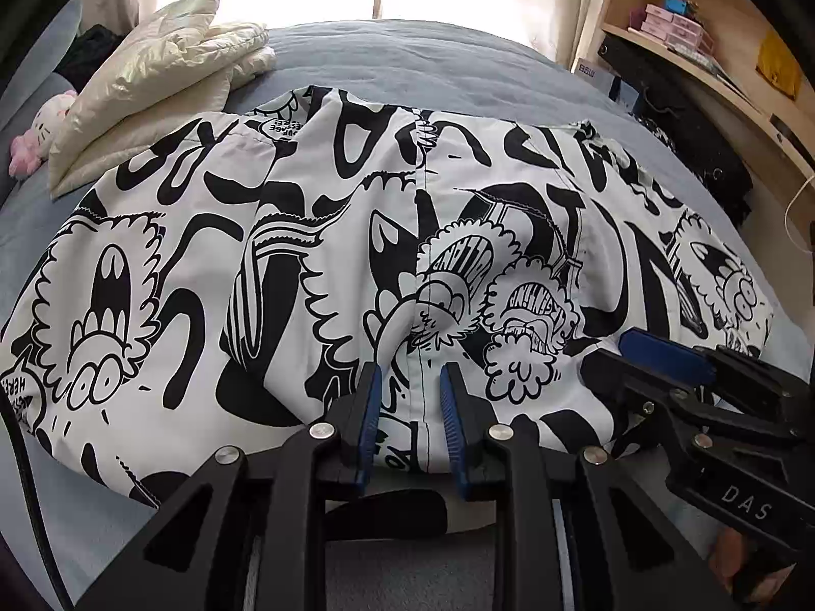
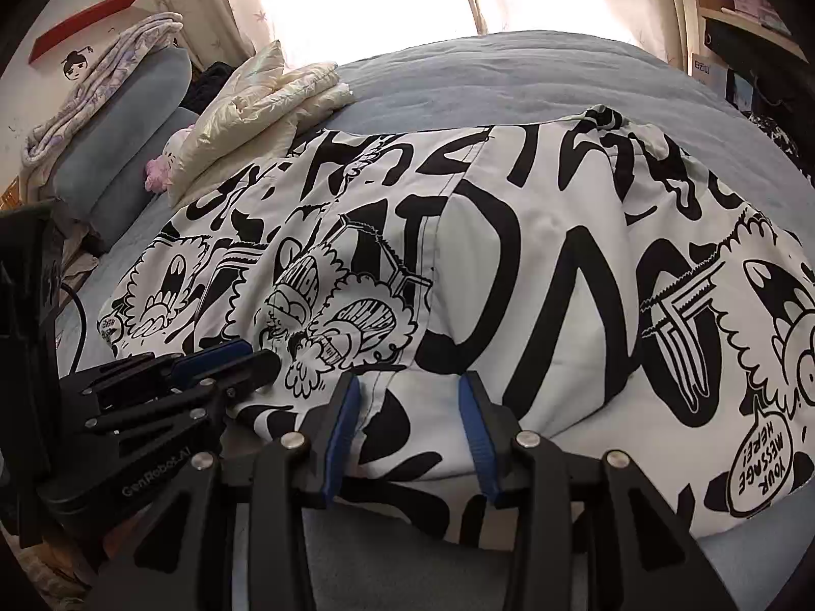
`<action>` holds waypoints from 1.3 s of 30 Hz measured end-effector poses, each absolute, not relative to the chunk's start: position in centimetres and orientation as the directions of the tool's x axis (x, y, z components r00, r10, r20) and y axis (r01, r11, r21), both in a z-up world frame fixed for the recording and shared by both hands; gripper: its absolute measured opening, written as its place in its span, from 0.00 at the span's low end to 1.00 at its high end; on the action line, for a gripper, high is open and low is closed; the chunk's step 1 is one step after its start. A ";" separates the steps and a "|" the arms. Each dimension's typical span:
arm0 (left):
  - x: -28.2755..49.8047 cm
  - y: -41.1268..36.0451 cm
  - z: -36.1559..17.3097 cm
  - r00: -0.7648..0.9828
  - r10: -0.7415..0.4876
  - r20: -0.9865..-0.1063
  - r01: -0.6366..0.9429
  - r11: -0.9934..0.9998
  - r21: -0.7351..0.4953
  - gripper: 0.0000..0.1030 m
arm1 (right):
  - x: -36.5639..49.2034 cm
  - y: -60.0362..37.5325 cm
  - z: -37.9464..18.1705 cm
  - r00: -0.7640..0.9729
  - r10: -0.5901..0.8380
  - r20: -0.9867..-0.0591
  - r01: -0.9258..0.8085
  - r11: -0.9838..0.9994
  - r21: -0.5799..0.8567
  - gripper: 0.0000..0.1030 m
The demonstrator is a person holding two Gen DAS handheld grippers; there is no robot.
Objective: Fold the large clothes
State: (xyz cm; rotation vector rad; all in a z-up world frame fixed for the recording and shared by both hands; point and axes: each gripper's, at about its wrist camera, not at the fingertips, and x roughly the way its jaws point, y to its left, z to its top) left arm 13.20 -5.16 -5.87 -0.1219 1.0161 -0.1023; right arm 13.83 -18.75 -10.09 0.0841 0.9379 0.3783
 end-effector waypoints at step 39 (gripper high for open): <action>4.1 2.9 -2.2 0.542 -0.289 -0.789 -0.183 0.876 -0.447 0.68 | 5.5 -16.4 -3.8 0.591 0.430 -0.682 -0.316 0.902 0.295 0.40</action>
